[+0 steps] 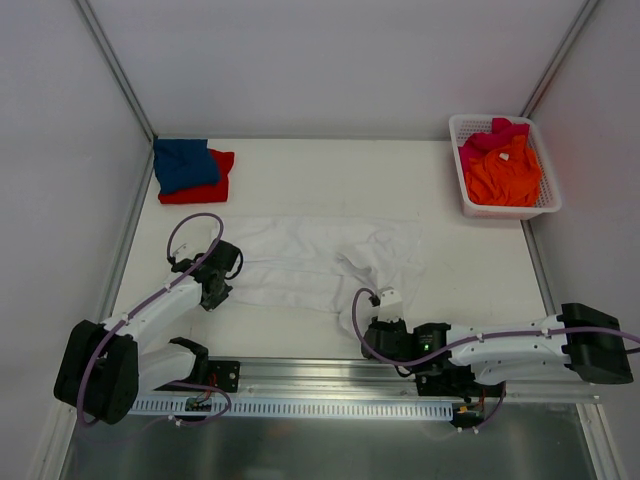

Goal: Fold and stack the t-shirts
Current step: Fold the tshirt

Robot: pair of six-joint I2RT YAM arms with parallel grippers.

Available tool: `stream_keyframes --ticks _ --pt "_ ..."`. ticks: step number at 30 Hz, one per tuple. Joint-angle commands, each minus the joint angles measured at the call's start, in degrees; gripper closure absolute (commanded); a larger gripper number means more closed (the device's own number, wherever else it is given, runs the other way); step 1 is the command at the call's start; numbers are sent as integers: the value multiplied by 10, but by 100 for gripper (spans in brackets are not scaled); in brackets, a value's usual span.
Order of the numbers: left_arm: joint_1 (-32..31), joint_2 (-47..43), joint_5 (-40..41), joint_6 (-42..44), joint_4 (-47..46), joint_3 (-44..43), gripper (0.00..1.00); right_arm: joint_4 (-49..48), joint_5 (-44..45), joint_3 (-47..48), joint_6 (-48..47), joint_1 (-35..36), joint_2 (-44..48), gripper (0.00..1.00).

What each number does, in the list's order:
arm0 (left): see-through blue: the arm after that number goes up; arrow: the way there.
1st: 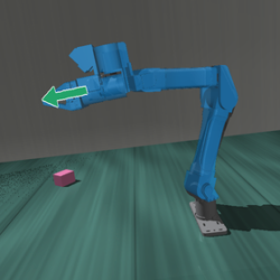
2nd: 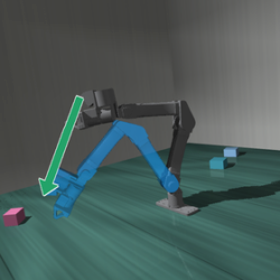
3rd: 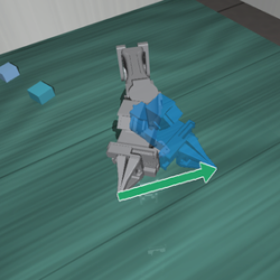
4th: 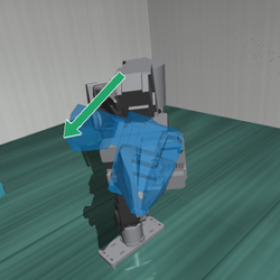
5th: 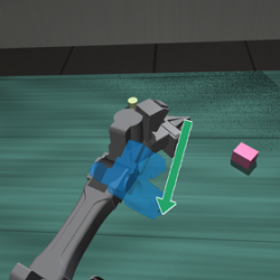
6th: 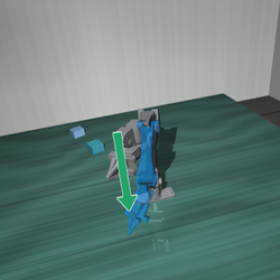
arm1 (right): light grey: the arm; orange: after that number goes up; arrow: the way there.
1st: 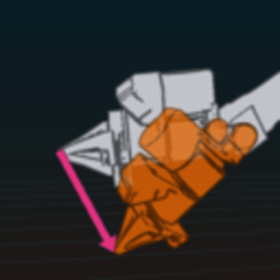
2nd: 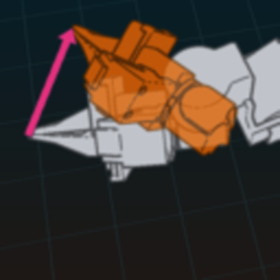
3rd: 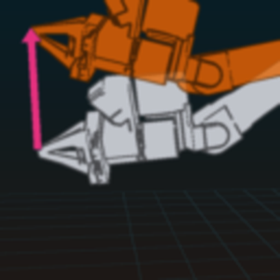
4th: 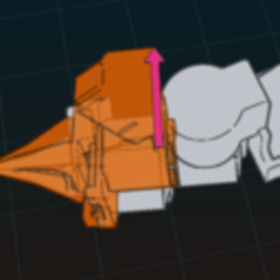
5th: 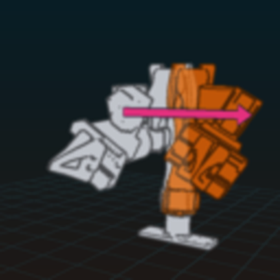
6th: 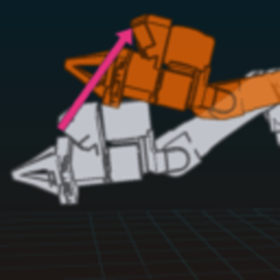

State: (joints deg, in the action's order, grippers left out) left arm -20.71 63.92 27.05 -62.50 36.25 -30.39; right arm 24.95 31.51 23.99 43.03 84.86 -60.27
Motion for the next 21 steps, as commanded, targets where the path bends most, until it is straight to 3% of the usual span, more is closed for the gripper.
stream_keyframes --ticks 1,15,21 --pt "-8 -11 -8 2 2 0 100 12 -30 -20 25 6 0 98" --pt "-7 -35 -2 44 6 -58 100 106 50 65 -25 -6 44 100" --pt "-8 -38 5 62 9 -100 100 113 64 105 -88 -50 57 100"
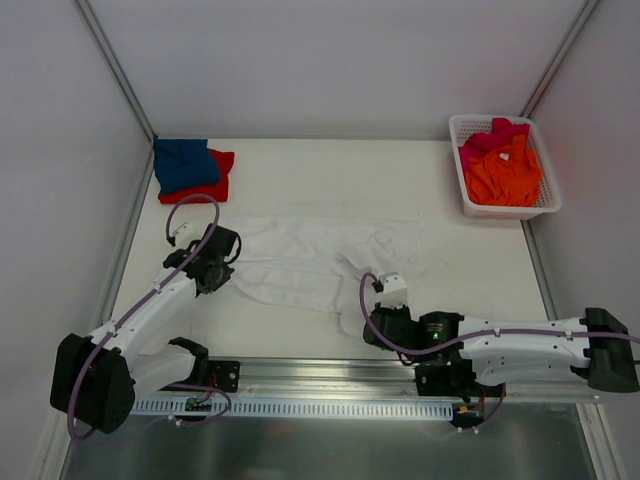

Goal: Fold and stack the t-shirts
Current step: Fold the tshirt

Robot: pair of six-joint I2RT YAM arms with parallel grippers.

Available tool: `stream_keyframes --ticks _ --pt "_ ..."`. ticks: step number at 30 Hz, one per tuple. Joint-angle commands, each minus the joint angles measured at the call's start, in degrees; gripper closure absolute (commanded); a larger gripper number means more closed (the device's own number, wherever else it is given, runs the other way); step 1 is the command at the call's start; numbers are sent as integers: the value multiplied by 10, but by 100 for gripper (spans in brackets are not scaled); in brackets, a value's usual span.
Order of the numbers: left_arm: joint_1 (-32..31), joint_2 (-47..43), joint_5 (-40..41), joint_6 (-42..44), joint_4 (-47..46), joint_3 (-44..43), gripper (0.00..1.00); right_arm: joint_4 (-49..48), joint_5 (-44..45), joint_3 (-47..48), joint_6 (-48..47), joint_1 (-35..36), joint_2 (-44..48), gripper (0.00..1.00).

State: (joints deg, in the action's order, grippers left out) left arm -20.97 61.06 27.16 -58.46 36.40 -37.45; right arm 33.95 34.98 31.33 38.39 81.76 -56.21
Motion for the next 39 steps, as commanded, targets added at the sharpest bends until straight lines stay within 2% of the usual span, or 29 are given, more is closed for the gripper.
stream_keyframes --ticks 1,10,24,32,39 --pt "-6 -10 5 24 8 -33 100 23 32 36 -52 -27 19 100" --pt "0 7 31 39 10 -73 100 24 32 98 -181 -162 26 100" --pt "86 7 30 65 2 -93 100 -34 -31 139 -330 -374 15 100" --pt "102 23 25 73 -21 -92 100 -77 -76 176 -379 -438 -40 100" --pt "112 76 21 95 -48 -128 100 -120 -118 224 -410 -490 -110 100"
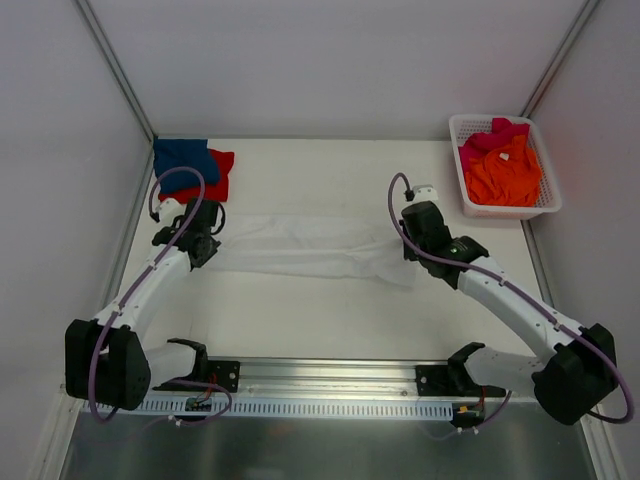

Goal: Fold and stack the t-shirts
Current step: Fold the tshirt

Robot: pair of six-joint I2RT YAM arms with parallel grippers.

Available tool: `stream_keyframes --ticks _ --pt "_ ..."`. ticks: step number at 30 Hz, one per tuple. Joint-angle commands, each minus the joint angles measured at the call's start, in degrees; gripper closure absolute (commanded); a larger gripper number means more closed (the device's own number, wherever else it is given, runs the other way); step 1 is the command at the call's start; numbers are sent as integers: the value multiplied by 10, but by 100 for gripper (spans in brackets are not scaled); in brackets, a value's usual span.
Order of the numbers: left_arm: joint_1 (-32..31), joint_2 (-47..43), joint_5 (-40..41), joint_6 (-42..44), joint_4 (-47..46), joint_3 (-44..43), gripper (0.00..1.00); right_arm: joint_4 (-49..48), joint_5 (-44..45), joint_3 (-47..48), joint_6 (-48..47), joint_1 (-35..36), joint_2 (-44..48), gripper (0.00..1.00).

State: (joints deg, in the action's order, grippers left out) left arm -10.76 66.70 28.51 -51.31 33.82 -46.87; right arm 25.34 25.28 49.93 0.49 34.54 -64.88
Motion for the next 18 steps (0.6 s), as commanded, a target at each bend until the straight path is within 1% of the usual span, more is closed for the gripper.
stream_keyframes --ticks 1,8,18 --pt "11 27 5 26 -27 -39 100 -40 -24 42 -34 -22 -32 100" --pt "19 106 -1 50 -53 -93 100 -69 -56 84 -53 -67 -101 100" --pt "27 199 -18 63 -88 -131 100 -92 -84 133 -50 -103 -187 99"
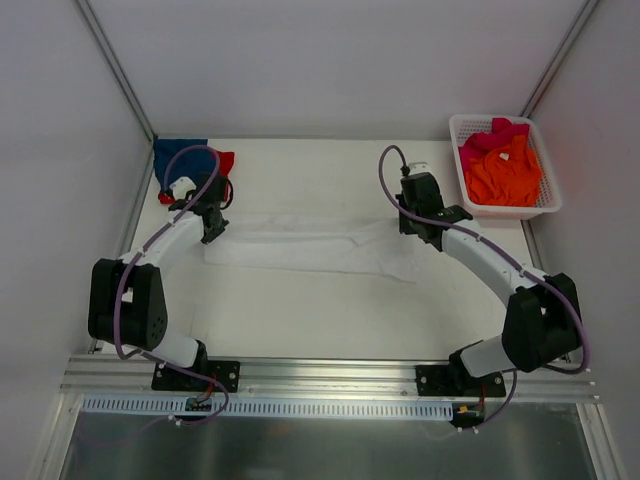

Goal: Fold and stack the t-shirts
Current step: Fold the tshirt

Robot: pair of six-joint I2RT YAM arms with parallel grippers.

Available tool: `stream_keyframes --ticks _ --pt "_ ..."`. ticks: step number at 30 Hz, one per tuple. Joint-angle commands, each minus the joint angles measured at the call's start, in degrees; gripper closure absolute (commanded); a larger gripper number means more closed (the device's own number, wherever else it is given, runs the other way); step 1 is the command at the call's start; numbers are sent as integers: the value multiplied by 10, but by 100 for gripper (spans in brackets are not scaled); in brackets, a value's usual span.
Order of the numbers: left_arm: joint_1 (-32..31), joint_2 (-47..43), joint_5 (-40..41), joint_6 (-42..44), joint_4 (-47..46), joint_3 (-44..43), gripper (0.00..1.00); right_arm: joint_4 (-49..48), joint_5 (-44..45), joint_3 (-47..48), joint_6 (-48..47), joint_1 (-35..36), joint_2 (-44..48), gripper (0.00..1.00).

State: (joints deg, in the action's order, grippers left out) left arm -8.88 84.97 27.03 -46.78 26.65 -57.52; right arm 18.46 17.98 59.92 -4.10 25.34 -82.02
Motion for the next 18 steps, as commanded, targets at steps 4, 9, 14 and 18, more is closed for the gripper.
stream_keyframes --ticks 4,9,14,18 --pt "11 48 -11 22 -24 -39 100 -33 -19 48 4 -15 -48 100" --pt "15 86 -14 28 -31 -56 100 -36 -23 70 7 -17 -89 100" --pt "21 110 -19 35 -34 -75 100 -40 -27 78 11 -21 -111 100" --pt "22 127 -20 35 -36 -84 100 -41 -28 84 12 -25 -128 100"
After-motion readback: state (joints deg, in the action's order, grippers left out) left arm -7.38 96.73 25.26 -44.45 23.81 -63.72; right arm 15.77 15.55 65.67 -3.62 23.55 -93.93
